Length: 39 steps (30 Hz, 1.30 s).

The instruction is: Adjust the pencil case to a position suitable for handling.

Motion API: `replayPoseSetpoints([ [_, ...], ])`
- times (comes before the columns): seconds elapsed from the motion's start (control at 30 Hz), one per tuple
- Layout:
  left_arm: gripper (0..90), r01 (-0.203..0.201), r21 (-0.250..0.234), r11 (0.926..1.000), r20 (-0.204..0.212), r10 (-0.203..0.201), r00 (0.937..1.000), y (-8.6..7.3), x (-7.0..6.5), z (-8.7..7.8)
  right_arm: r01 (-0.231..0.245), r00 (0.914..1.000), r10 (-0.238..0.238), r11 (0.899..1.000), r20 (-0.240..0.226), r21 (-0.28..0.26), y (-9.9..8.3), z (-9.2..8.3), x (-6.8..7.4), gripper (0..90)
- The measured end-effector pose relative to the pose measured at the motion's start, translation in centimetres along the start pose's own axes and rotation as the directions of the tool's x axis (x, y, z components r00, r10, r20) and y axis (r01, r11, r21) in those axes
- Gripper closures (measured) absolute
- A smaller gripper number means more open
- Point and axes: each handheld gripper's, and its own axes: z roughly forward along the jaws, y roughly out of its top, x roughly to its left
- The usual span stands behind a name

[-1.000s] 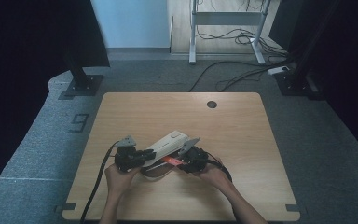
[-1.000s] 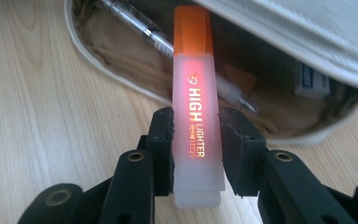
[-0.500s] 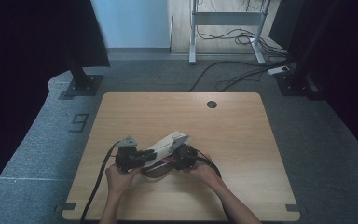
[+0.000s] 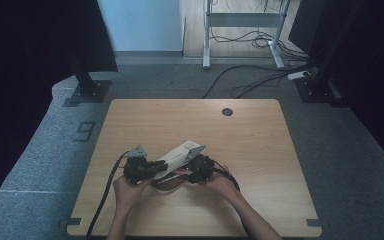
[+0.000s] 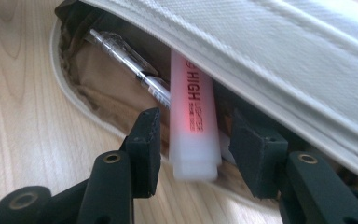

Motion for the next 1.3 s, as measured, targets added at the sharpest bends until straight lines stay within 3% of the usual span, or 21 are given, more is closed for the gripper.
replayPoseSetpoints([
  [0.33, 76.1, 0.000, 0.002, 1.0000, 0.001, 0.000, 1.0000, 0.0, 0.0, 0.0, -0.011, 0.9997, 0.011, 1.000, 0.020, -0.011, -1.4, -1.7, 0.2, 51.8],
  [0.73, 76.2, 0.000, 0.003, 1.0000, 0.000, 0.000, 1.0000, 0.0, 0.0, 0.0, -0.026, 0.9996, 0.026, 1.000, 0.015, -0.006, -1.8, -0.5, 0.3, 53.7],
  [1.3, 76.1, 0.000, 0.004, 1.0000, 0.001, 0.000, 1.0000, 0.0, 0.0, 0.0, -0.055, 0.9950, 0.055, 0.998, 0.083, 0.003, -1.7, -0.3, -1.5, 57.0],
])
